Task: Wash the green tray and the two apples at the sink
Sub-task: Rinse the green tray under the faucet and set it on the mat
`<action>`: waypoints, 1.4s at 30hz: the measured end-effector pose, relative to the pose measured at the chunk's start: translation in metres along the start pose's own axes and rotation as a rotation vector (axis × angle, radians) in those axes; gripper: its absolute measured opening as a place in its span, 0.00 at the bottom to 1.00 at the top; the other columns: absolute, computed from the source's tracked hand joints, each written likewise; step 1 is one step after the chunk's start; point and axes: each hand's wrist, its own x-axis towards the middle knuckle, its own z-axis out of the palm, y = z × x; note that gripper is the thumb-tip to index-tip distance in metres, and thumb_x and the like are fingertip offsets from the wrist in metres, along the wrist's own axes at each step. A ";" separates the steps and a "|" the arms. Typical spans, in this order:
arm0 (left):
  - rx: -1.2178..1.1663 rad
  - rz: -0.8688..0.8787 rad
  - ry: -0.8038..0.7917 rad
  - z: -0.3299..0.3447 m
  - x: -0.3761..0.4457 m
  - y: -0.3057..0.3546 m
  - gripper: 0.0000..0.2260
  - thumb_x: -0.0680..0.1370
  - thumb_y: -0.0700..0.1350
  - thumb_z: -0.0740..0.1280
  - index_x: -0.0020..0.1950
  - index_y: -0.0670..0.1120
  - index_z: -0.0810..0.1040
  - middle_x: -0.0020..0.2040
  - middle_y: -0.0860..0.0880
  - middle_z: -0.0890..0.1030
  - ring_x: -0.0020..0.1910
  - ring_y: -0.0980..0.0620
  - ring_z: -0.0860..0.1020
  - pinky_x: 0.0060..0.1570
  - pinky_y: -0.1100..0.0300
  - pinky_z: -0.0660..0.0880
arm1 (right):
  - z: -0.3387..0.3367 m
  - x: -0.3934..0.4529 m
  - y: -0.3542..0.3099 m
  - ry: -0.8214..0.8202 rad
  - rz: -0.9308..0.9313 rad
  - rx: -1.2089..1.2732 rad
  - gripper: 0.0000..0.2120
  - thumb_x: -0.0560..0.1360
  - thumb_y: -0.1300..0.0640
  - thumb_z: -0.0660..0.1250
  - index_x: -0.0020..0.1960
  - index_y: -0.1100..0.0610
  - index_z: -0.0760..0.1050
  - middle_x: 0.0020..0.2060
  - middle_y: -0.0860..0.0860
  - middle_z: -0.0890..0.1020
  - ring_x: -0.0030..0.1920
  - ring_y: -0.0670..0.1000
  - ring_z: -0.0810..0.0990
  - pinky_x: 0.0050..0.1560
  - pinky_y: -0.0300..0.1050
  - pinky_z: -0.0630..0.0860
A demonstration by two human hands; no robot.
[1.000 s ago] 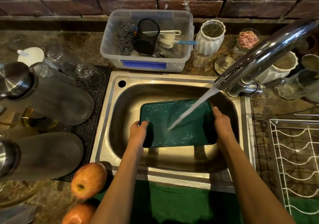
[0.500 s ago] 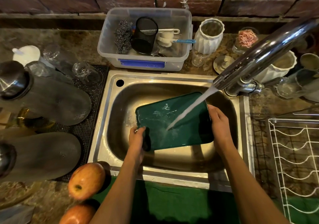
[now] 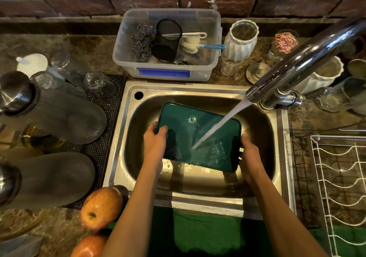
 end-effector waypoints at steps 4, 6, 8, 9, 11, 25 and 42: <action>0.007 -0.047 0.014 0.004 0.003 0.006 0.04 0.81 0.45 0.64 0.49 0.55 0.75 0.47 0.54 0.78 0.44 0.57 0.76 0.38 0.60 0.69 | 0.001 -0.001 0.002 -0.003 0.038 0.027 0.18 0.83 0.43 0.55 0.56 0.51 0.79 0.49 0.50 0.85 0.44 0.48 0.86 0.39 0.43 0.80; -0.007 -0.083 0.022 0.002 0.005 0.002 0.03 0.81 0.45 0.64 0.50 0.53 0.75 0.47 0.52 0.78 0.44 0.56 0.75 0.37 0.59 0.68 | -0.001 0.000 -0.001 -0.004 0.035 0.019 0.19 0.83 0.42 0.56 0.58 0.52 0.79 0.51 0.52 0.85 0.48 0.51 0.86 0.43 0.47 0.81; 0.001 -0.129 0.039 -0.001 0.005 -0.004 0.06 0.80 0.45 0.65 0.57 0.49 0.76 0.47 0.50 0.78 0.43 0.53 0.76 0.38 0.58 0.70 | -0.002 0.001 -0.006 -0.005 0.023 0.002 0.20 0.82 0.43 0.56 0.62 0.54 0.78 0.53 0.55 0.85 0.52 0.55 0.85 0.48 0.51 0.81; 0.005 -0.156 0.048 -0.002 0.006 -0.008 0.10 0.80 0.45 0.65 0.60 0.47 0.76 0.48 0.48 0.78 0.44 0.51 0.76 0.38 0.57 0.71 | -0.002 0.002 -0.009 -0.005 0.013 -0.008 0.21 0.82 0.43 0.56 0.63 0.56 0.78 0.54 0.56 0.84 0.53 0.56 0.84 0.50 0.53 0.81; 0.019 -0.199 0.055 -0.004 0.006 -0.020 0.14 0.79 0.45 0.66 0.65 0.45 0.75 0.49 0.45 0.79 0.46 0.46 0.79 0.41 0.55 0.76 | -0.002 0.002 -0.014 0.001 -0.025 -0.025 0.20 0.82 0.45 0.57 0.63 0.57 0.78 0.54 0.58 0.84 0.55 0.59 0.84 0.53 0.56 0.81; -0.100 -0.236 -0.015 -0.006 -0.010 -0.068 0.18 0.81 0.47 0.65 0.70 0.51 0.68 0.62 0.43 0.79 0.58 0.42 0.79 0.61 0.39 0.76 | 0.005 -0.028 -0.030 -0.060 -0.270 -0.100 0.14 0.83 0.48 0.59 0.67 0.44 0.73 0.64 0.48 0.77 0.65 0.51 0.75 0.67 0.57 0.73; 0.024 0.025 -0.034 -0.005 0.011 -0.030 0.16 0.80 0.49 0.67 0.67 0.57 0.70 0.49 0.68 0.72 0.42 0.71 0.74 0.37 0.73 0.67 | 0.001 0.003 0.010 0.011 0.020 0.075 0.19 0.82 0.46 0.57 0.62 0.54 0.79 0.51 0.52 0.84 0.49 0.52 0.81 0.45 0.49 0.79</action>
